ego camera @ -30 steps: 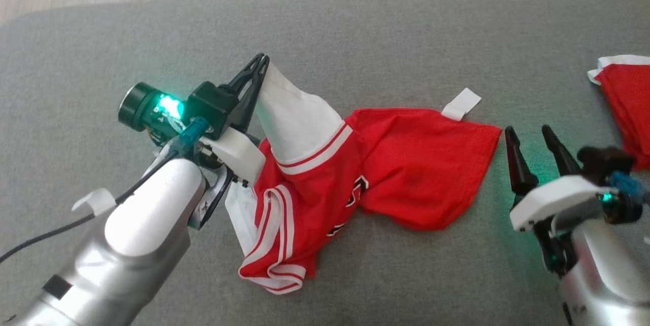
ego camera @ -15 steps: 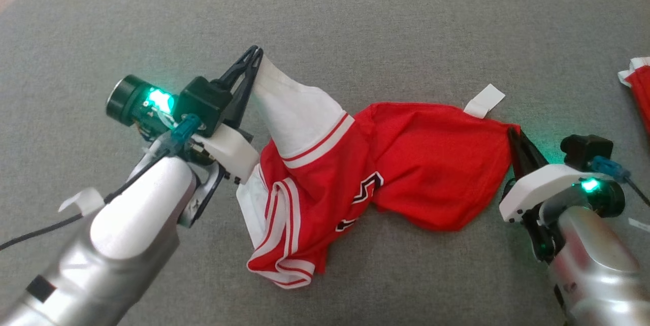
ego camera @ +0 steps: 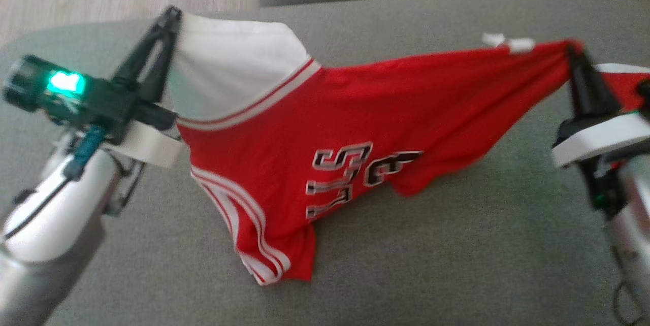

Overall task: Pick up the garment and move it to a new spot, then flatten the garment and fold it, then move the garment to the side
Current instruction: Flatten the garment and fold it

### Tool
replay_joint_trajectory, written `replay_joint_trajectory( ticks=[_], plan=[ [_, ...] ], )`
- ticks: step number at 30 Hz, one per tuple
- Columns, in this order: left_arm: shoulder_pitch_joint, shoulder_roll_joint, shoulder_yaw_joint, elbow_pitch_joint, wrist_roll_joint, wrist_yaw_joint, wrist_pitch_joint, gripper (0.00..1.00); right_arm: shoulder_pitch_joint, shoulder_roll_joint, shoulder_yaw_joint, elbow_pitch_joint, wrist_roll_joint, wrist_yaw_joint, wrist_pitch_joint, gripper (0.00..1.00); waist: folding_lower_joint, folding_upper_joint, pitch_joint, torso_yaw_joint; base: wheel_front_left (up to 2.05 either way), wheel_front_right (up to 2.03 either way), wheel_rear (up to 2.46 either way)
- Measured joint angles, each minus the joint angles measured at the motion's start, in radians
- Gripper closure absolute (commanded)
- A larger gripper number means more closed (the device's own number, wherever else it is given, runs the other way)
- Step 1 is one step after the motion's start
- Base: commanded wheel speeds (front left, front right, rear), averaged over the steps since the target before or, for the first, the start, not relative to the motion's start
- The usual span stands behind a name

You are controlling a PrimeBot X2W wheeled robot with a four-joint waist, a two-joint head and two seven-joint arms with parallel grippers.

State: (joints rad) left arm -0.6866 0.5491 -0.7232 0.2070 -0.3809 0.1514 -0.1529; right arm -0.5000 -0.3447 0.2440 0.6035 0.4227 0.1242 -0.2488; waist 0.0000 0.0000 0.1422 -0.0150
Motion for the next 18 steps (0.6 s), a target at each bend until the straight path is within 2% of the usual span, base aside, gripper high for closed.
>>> replay_joint_trajectory(
  ticks=[7,9,10,14,18],
  plan=[
    [-0.005,0.1,0.046,-0.111,0.024,0.007,-0.034,1.0,0.045,-0.166,-0.035,-0.247,-0.001,0.0,0.003,1.0,-0.0001,0.0,-0.084,-0.02,0.0,0.0,0.0],
    [-0.012,0.114,0.052,-0.149,0.027,0.006,-0.035,1.0,0.06,-0.208,-0.056,-0.315,-0.001,0.0,0.03,1.0,-0.0002,0.0,-0.108,-0.021,0.0,0.0,0.0],
    [-0.027,0.132,0.064,-0.182,0.03,0.006,-0.033,1.0,0.069,-0.242,-0.081,-0.391,0.0,0.0,0.059,1.0,-0.0002,0.0,-0.131,-0.021,0.0,0.0,0.0],
    [-0.086,0.159,0.096,-0.245,0.029,0.005,-0.015,1.0,0.079,-0.287,-0.15,-0.537,-0.001,0.0,0.13,1.0,-0.0003,0.0,-0.165,-0.024,0.0,0.0,0.0],
    [-0.182,0.175,0.115,-0.261,0.03,-0.023,0.002,1.0,0.078,-0.311,-0.187,-0.62,-0.015,0.0,0.198,1.0,-0.0003,0.0,-0.174,-0.031,0.0,0.0,0.0]
  ],
)
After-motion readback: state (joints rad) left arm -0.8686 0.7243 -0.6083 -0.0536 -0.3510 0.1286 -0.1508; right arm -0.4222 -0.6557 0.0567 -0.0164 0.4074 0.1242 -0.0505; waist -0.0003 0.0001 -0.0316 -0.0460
